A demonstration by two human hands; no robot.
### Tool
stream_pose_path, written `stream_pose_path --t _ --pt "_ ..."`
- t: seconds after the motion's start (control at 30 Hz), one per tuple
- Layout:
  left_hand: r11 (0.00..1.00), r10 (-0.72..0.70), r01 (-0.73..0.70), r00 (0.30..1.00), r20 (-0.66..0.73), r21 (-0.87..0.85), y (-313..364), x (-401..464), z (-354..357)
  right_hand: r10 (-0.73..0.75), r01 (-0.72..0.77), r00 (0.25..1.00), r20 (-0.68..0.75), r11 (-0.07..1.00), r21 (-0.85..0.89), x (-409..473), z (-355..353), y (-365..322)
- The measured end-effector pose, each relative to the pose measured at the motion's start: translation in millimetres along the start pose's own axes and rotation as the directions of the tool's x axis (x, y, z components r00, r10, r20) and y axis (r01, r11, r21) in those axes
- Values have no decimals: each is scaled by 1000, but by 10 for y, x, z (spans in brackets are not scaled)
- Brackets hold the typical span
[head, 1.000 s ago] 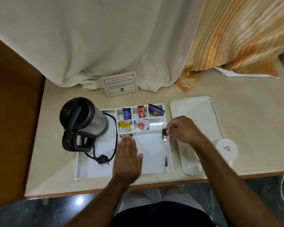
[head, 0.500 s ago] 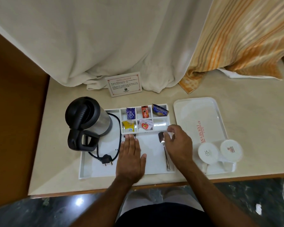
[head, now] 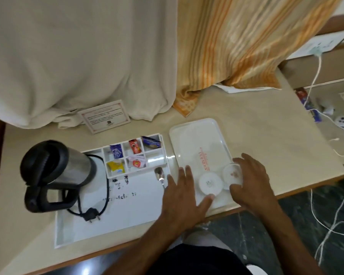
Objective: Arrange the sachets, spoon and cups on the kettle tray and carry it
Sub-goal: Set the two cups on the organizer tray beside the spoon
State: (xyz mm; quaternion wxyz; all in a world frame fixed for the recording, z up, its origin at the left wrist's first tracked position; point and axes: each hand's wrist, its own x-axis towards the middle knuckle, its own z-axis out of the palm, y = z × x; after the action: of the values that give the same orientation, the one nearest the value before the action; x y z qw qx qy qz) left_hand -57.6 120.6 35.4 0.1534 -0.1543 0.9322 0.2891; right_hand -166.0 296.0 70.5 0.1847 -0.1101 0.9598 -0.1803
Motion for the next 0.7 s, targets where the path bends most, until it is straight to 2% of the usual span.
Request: stream_pose_path --t 0.07,0.1,0.17,0.2,0.3,0.37,0.5,0.57,0.7 --pt "997 -68 67 997 22 30 236 55 75 21 -21 986 164 1000 1 16 66 198" --pt "995 -77 78 997 -26 60 307 64 103 1 -8 982 189 999 34 22 109 266" --pt "992 -7 26 989 -151 124 396 68 165 -33 8 987 155 987 162 30 177 351" --pt "992 40 -20 985 -170 121 414 80 196 -38 13 992 121 979 204 32 209 371" --pt "995 95 -96 994 -45 -27 504 162 243 -17 15 1000 9 973 229 41 256 450" --pt "991 83 -89 994 -66 -96 535 165 197 16 3 998 -66 963 271 8 231 444" --pt "984 -20 -20 975 -220 -176 279 4 -65 9 49 987 -161 935 352 -106 175 87" --pt "982 -85 26 947 -309 -189 -40 -151 -216 -58 98 991 -118 924 370 -157 222 -210" --pt "965 -224 159 911 -346 -206 -652 -365 -520 -202 194 979 -12 919 343 -210 486 -837"
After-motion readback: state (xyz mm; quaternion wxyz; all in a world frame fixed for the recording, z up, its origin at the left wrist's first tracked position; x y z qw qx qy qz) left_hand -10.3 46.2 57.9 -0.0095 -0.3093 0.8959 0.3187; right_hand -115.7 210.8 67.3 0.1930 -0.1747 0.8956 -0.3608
